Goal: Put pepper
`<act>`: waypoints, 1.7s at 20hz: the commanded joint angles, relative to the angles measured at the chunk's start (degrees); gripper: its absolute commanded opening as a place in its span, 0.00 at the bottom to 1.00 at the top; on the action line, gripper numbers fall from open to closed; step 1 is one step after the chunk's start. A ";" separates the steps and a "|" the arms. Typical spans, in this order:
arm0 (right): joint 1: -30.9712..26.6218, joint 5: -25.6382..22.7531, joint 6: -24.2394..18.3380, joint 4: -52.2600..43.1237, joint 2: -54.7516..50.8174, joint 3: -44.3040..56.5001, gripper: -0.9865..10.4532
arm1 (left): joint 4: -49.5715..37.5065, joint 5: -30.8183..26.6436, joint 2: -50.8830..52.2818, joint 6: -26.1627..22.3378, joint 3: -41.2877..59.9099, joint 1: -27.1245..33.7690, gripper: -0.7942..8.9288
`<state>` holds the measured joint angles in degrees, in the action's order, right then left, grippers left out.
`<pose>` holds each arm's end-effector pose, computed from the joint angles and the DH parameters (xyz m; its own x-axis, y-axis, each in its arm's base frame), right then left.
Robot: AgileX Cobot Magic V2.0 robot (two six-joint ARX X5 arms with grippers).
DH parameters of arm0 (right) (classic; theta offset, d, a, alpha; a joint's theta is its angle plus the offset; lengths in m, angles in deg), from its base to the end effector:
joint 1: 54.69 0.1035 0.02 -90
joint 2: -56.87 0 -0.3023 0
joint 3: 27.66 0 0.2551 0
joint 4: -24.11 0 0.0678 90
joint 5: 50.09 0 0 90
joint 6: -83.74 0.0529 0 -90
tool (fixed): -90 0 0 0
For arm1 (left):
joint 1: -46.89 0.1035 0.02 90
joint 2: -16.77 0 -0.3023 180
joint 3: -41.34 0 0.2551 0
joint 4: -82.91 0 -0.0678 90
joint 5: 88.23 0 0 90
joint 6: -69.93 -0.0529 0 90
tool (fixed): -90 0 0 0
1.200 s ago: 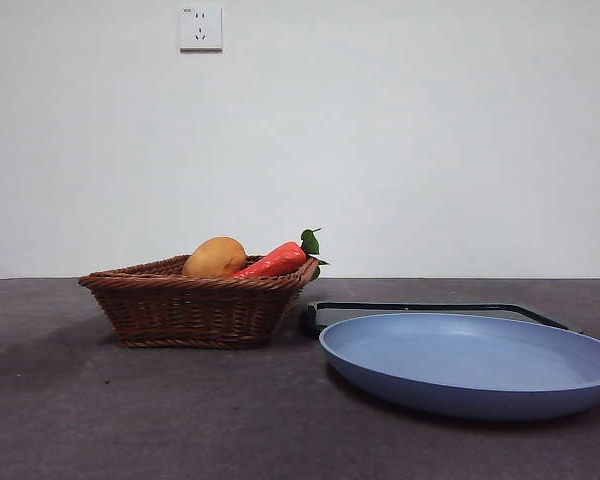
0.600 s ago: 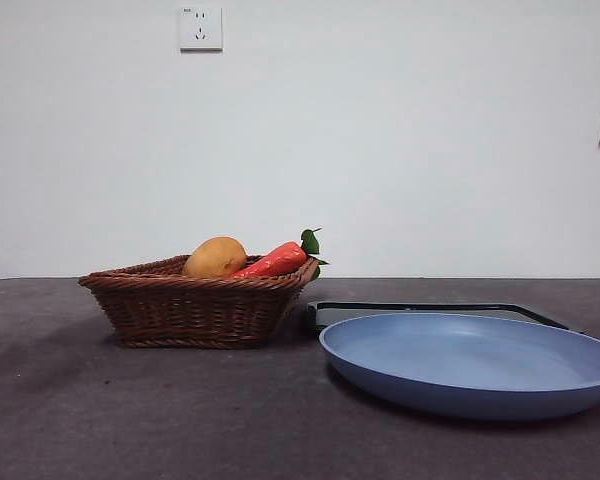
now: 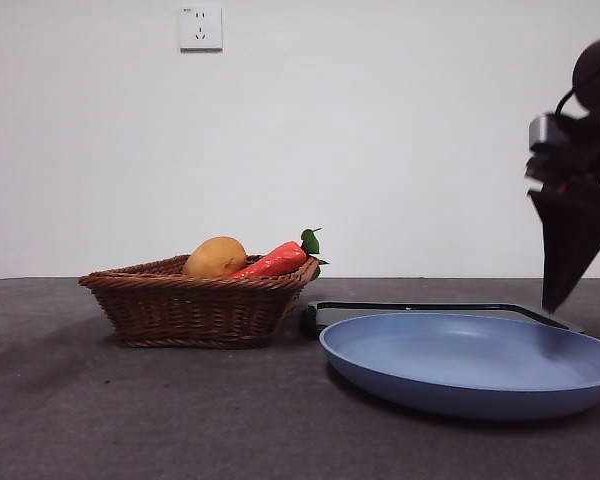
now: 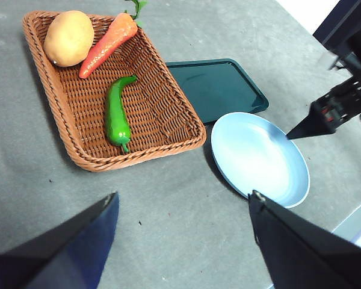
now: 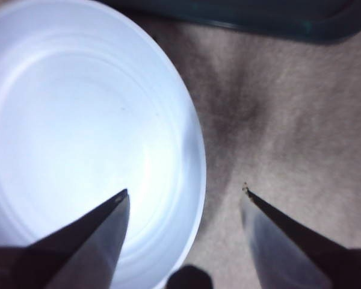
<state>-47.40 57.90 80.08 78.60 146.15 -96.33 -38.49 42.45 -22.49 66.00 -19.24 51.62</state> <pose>0.2810 0.0524 0.2018 0.2034 0.3374 -0.9191 -0.2602 0.9236 0.2814 0.1119 -0.0253 0.3222 0.6551 -0.5999 -0.4593 0.4947 0.8001 -0.3394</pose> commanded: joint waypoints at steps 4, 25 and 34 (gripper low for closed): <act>0.72 0.07 0.11 -2.16 5.22 -0.94 0.32 | -0.33 0.24 -0.20 -0.57 -0.81 0.13 0.47; 0.57 0.07 2.62 5.33 -16.63 -1.40 0.09 | -12.83 -9.84 -9.64 5.97 -1.22 -12.31 0.47; -0.15 0.00 4.04 11.85 -31.67 -3.41 0.09 | -14.40 -28.15 -40.98 4.22 -18.88 -25.46 0.47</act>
<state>-47.57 57.75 83.34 90.90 114.21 -98.47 -52.83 14.56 -62.38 71.32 -37.30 26.48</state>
